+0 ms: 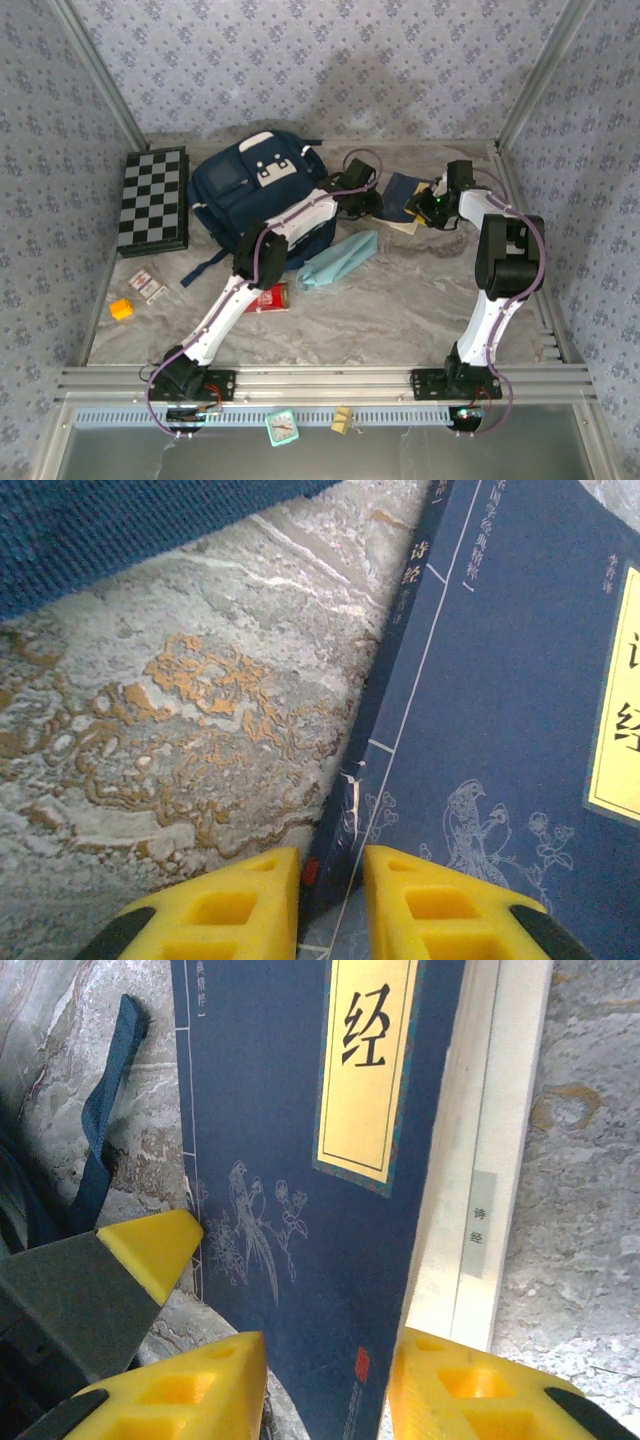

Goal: Pack books, pencil case, and school supplies into a backpack

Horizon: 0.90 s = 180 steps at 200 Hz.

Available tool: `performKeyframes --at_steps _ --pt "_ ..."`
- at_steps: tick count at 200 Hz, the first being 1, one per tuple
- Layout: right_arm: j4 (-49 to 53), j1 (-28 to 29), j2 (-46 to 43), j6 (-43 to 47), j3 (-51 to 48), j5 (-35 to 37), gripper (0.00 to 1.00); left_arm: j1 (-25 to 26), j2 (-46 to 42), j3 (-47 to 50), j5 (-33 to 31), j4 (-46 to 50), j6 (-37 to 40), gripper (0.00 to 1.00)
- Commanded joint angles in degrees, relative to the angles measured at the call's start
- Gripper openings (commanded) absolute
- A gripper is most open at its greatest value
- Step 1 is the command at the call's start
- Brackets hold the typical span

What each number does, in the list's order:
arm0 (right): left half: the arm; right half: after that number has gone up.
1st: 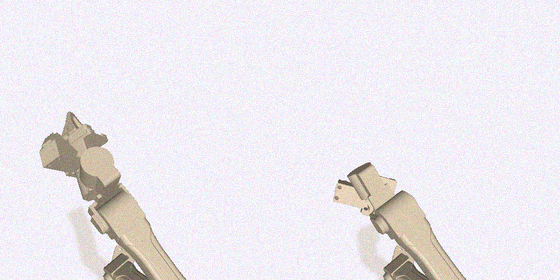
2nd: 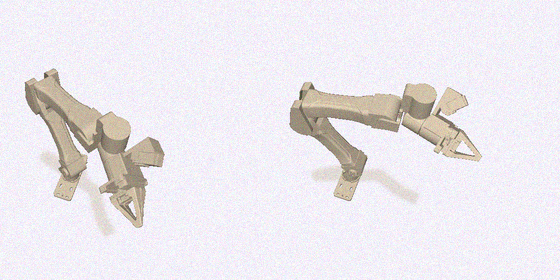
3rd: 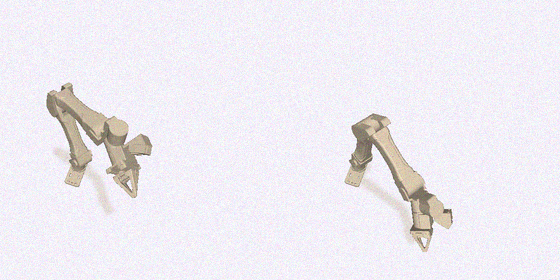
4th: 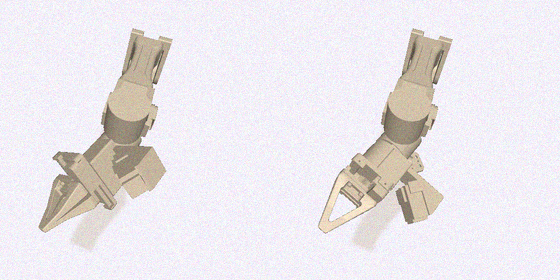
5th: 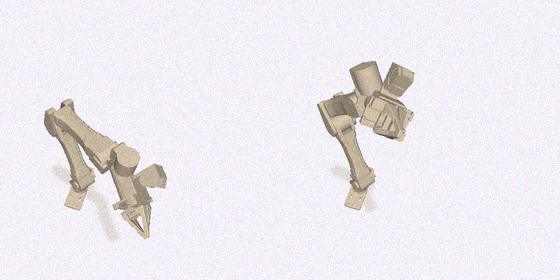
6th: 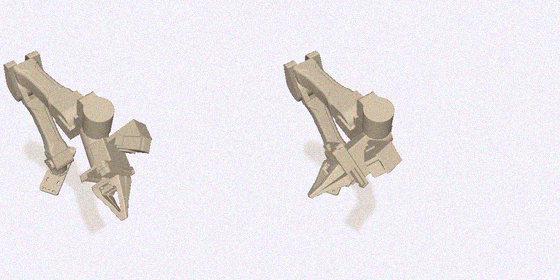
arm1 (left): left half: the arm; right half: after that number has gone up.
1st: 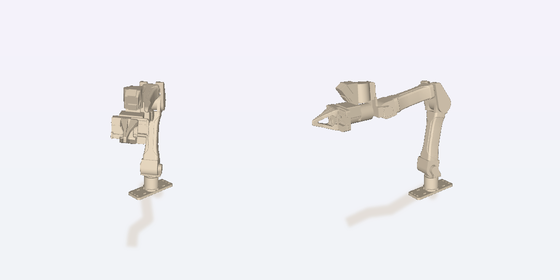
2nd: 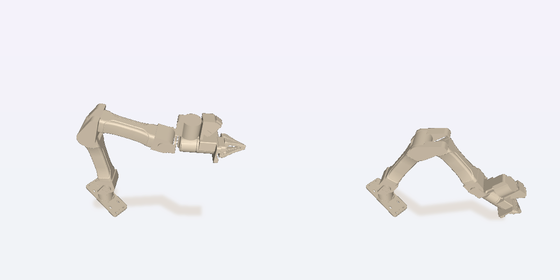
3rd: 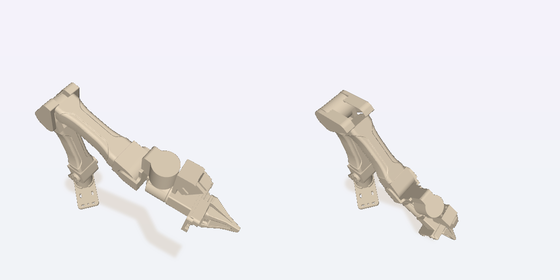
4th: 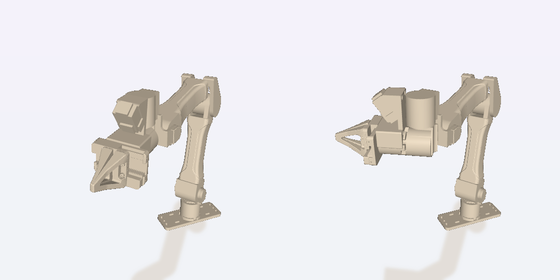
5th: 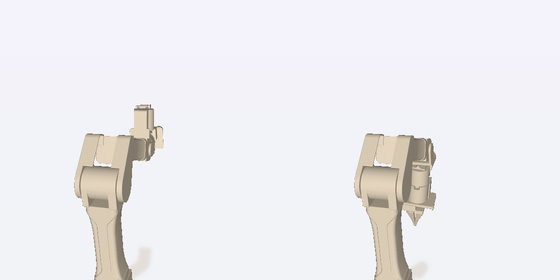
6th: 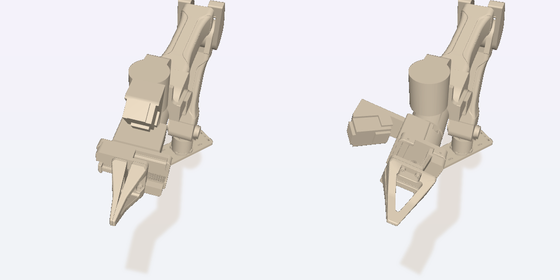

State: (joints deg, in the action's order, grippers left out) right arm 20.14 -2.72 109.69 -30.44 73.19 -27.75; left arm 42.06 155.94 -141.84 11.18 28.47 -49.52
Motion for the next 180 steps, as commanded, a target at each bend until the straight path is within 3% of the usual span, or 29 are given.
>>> performKeyframes --at_steps 1,63,105,152,180 --pt "-0.6 0.6 1.0 -0.5 -0.5 -2.0 0.37 1.1 0.8 -2.3 1.8 0.7 1.0 0.24" --pt "0.4 -0.2 0.5 -0.6 -0.7 -0.5 0.21 1.1 0.3 -2.2 1.6 1.1 1.4 0.24" --pt "-0.1 -1.3 -1.5 -1.7 -1.3 -1.0 0.0 0.3 -1.6 -2.9 1.7 1.4 1.6 0.27" --pt "1.2 -2.3 -7.3 -1.3 -0.7 -1.8 0.0 -1.2 -9.0 -1.3 3.2 4.5 4.2 0.44" --pt "2.7 -2.5 -11.6 -0.4 -0.3 -3.8 0.0 -1.7 -18.9 10.3 5.4 -0.1 4.5 0.49"
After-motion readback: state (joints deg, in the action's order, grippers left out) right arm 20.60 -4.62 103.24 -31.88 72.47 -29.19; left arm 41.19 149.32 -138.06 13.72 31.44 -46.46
